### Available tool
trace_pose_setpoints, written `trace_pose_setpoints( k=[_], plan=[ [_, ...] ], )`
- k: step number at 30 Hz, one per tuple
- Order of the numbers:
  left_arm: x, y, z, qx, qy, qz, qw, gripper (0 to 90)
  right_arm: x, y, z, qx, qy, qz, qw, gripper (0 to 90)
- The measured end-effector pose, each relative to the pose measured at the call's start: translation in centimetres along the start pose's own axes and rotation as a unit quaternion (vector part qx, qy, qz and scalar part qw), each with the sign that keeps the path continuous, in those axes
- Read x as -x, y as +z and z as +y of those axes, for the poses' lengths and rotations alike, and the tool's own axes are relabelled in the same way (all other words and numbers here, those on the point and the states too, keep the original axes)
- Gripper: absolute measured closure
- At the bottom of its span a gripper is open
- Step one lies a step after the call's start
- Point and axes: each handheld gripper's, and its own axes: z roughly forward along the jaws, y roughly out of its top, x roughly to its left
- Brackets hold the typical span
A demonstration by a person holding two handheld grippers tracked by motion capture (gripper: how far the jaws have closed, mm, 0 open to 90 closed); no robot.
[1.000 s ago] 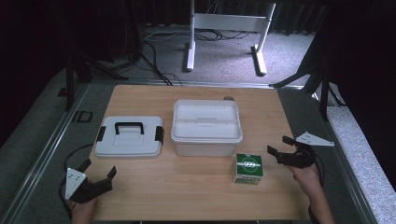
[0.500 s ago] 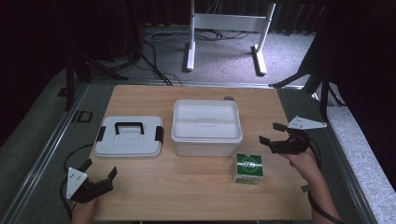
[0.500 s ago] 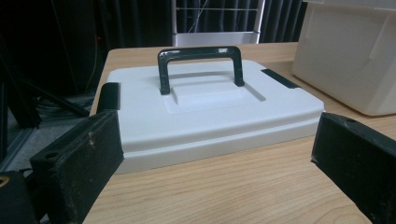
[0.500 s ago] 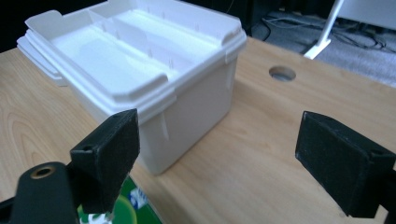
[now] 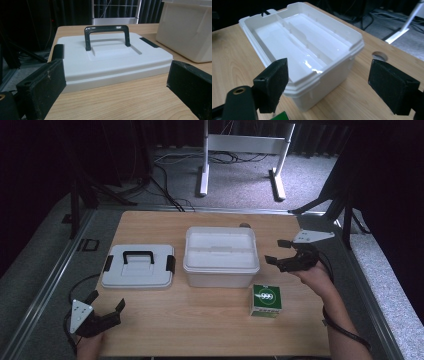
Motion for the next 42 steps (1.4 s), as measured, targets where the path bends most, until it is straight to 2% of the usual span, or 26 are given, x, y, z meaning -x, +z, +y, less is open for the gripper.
trace_pose_setpoints(
  k=[2, 6, 8, 9, 14, 15, 23, 26, 28, 29, 30, 31, 33, 34, 35, 38, 39, 42],
  plan=[
    [0.1, 0.0, 0.0, -0.001, 0.005, -0.001, 1.0, 1.9, 0.0, 0.5, 0.4, -0.003, -0.003, 0.007, 1.0, 15.9],
    [-0.2, 0.0, 0.0, 0.001, -0.01, -0.009, 0.9999, 1.9, -0.2, 1.8, 1.2, -0.019, -0.013, 0.025, 0.9994, 16.0],
    [-0.2, -0.1, 0.0, 0.005, -0.009, -0.008, 0.9999, 1.9, -0.3, 2.2, 1.4, -0.025, -0.017, 0.028, 0.9992, 16.5],
    [-0.1, -0.1, 0.0, 0.007, -0.005, -0.004, 0.9999, 1.9, -0.7, 3.4, 2.1, -0.041, -0.028, 0.041, 0.998, 18.1],
    [0.0, -0.1, 0.0, 0.006, -0.002, -0.007, 1.0, 1.9, -1.0, 4.7, 3.0, -0.055, -0.04, 0.048, 0.9965, 19.7],
    [-0.1, -0.1, 0.0, 0.005, -0.003, -0.008, 0.9999, 1.9, -1.1, 5.4, 3.4, -0.063, -0.045, 0.059, 0.9952, 21.2],
    [0.0, 0.0, 0.0, 0.0, 0.0, -0.01, 0.9999, 1.9, -1.3, 7.4, 5.1, -0.09, -0.073, 0.063, 0.9913, 22.9],
    [0.0, 0.0, 0.0, -0.001, -0.001, -0.01, 0.9999, 1.9, -1.4, 8.5, 5.8, -0.113, -0.09, 0.067, 0.9872, 24.6],
    [0.0, 0.0, 0.0, -0.001, -0.002, -0.01, 0.9999, 1.9, -1.4, 8.8, 6.0, -0.117, -0.092, 0.072, 0.9862, 24.8],
    [0.0, 0.0, 0.0, -0.001, -0.002, -0.011, 0.9999, 1.9, -1.5, 9.2, 6.3, -0.126, -0.098, 0.074, 0.9844, 26.2],
    [0.0, 0.0, 0.0, -0.001, -0.002, -0.012, 0.9999, 1.9, -1.5, 9.2, 6.3, -0.126, -0.098, 0.074, 0.9844, 26.2],
    [0.0, 0.0, 0.0, -0.005, -0.003, -0.015, 0.9999, 1.9, -1.6, 9.8, 6.6, -0.132, -0.099, 0.083, 0.9828, 27.5],
    [0.0, 0.1, 0.1, -0.006, 0.001, -0.016, 0.9999, 1.9, -1.7, 10.5, 6.8, -0.147, -0.103, 0.086, 0.98, 28.3],
    [0.0, 0.1, 0.1, -0.006, 0.001, -0.016, 0.9999, 1.9, -1.7, 10.5, 6.8, -0.147, -0.103, 0.086, 0.98, 28.3],
    [0.0, 0.1, 0.1, -0.006, 0.0, -0.017, 0.9998, 1.9, -1.8, 11.3, 6.9, -0.159, -0.111, 0.091, 0.9769, 31.8],
    [0.0, 0.1, 0.1, -0.006, -0.001, -0.017, 0.9998, 1.9, -1.8, 11.6, 7.0, -0.165, -0.116, 0.09, 0.9753, 32.4],
    [0.0, 0.1, 0.1, -0.006, -0.001, -0.018, 0.9998, 1.9, -2.0, 12.4, 7.3, -0.181, -0.136, 0.093, 0.9696, 39.1],
    [-0.1, 0.1, 0.1, -0.007, -0.001, -0.019, 0.9998, 1.9, -2.2, 13.2, 7.9, -0.199, -0.153, 0.104, 0.9625, 45.8]
  ],
)
